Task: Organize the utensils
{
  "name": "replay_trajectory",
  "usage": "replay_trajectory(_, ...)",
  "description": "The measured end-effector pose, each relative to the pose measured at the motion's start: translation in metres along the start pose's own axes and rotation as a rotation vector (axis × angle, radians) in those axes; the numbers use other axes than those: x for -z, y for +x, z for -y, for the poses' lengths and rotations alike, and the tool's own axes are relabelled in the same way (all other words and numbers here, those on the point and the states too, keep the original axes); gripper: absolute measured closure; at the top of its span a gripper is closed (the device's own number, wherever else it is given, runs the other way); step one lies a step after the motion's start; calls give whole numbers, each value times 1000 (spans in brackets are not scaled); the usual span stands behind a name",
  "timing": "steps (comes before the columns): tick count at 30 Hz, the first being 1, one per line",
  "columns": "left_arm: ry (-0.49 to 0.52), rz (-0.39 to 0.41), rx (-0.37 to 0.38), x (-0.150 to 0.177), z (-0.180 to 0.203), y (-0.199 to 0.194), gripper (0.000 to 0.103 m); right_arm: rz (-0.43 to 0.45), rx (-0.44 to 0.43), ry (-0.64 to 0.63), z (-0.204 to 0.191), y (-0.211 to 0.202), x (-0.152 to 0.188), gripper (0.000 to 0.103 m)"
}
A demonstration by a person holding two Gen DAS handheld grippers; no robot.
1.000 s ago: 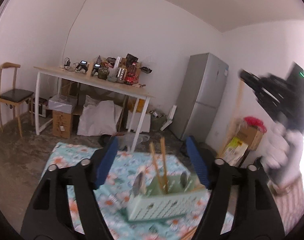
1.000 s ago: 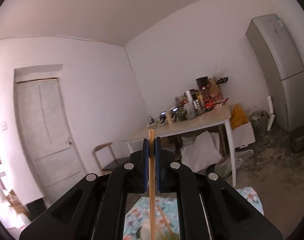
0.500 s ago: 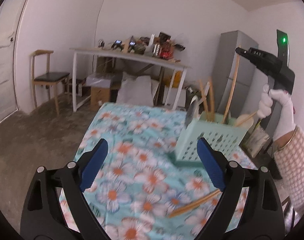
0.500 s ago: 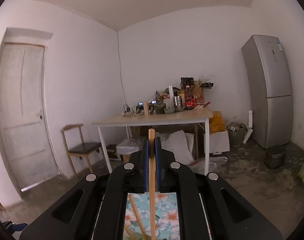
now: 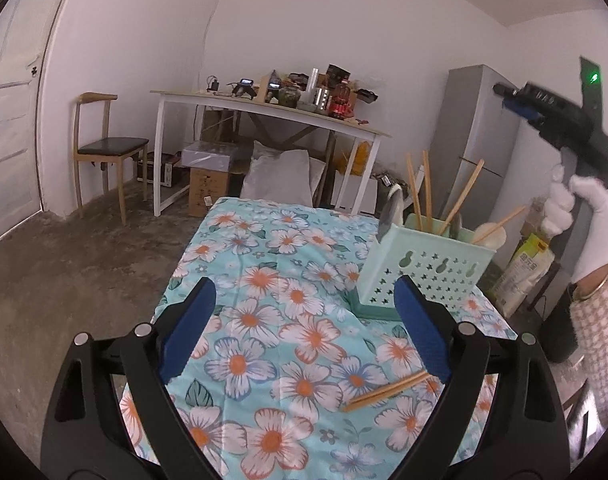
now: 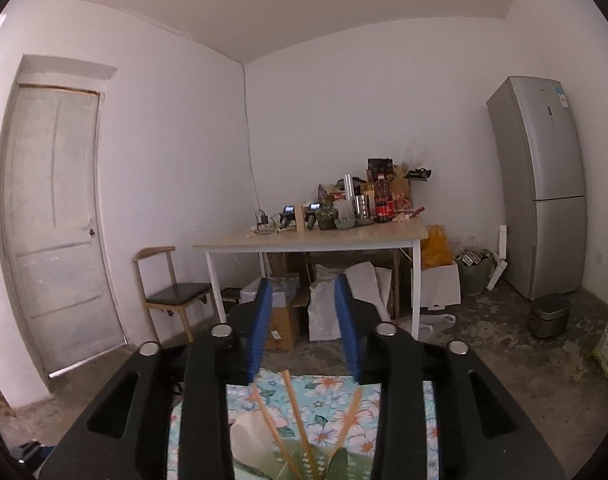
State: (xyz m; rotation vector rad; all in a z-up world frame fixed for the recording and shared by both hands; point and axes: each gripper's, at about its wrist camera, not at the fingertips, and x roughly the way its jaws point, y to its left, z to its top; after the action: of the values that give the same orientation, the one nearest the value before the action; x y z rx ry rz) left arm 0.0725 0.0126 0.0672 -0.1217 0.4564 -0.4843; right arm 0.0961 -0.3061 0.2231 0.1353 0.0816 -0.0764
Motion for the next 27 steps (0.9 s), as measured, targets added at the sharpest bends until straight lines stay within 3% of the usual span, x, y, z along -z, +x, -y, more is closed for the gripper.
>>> replay_trajectory(6, 25, -25, 7, 7, 10, -5, 16, -8, -21, 31, 3, -56, -1, 53)
replay_trajectory(12, 73, -57, -2, 15, 22, -6, 16, -122, -39, 105, 20, -96, 26, 41)
replay_trajectory(19, 102, -117, -15, 23, 29, 0, 16, -397, 19, 174, 33, -101, 100, 35)
replay_trajectory(27, 140, -201, -81, 37, 36, 17, 16, -719, 117, 242, 37, -87, 196, 33)
